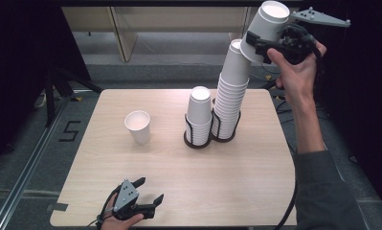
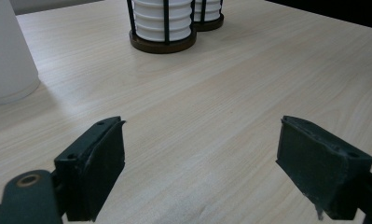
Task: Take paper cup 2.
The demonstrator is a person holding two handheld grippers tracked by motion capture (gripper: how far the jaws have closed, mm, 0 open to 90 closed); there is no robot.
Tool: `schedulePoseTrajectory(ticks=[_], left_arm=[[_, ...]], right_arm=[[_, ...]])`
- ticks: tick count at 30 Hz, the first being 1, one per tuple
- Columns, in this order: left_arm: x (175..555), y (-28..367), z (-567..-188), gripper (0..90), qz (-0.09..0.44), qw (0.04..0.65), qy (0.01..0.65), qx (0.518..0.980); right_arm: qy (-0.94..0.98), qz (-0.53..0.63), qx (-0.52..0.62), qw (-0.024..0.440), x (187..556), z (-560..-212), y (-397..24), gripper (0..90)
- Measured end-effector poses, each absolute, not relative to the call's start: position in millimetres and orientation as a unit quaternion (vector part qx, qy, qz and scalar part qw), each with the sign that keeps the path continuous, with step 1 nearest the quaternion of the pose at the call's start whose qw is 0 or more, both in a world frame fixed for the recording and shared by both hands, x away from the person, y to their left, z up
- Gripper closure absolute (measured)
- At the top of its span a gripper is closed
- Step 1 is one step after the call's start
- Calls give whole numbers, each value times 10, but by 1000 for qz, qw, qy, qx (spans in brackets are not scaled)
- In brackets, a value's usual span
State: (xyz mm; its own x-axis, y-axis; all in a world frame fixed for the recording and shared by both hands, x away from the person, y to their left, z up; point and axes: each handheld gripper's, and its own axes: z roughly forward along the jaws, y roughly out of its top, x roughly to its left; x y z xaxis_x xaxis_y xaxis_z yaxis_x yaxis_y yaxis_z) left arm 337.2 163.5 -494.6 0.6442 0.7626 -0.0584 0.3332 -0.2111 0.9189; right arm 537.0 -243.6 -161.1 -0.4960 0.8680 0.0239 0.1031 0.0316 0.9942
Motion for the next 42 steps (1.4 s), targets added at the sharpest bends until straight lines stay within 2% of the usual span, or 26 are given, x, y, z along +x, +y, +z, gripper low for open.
schedulePoseTrajectory(ticks=[9, 21, 28, 42], left_arm=[[3378, 1638, -4953, 146, 212, 505, 371, 750], [3412, 1654, -4965, 146, 212, 511, 377, 743], [3426, 1669, -4969, 146, 215, 503, 382, 745], [3426, 1660, -4976, 146, 216, 511, 377, 742]], right_arm=[[649, 583, 373, 317, 4929, -1853, -2689, 187], [679, 574, 360, 281, 4466, -2655, -2697, 187], [706, 567, 349, 242, 4416, -3092, -2522, 187], [741, 561, 314, 195, 4408, -3543, -2155, 185]])
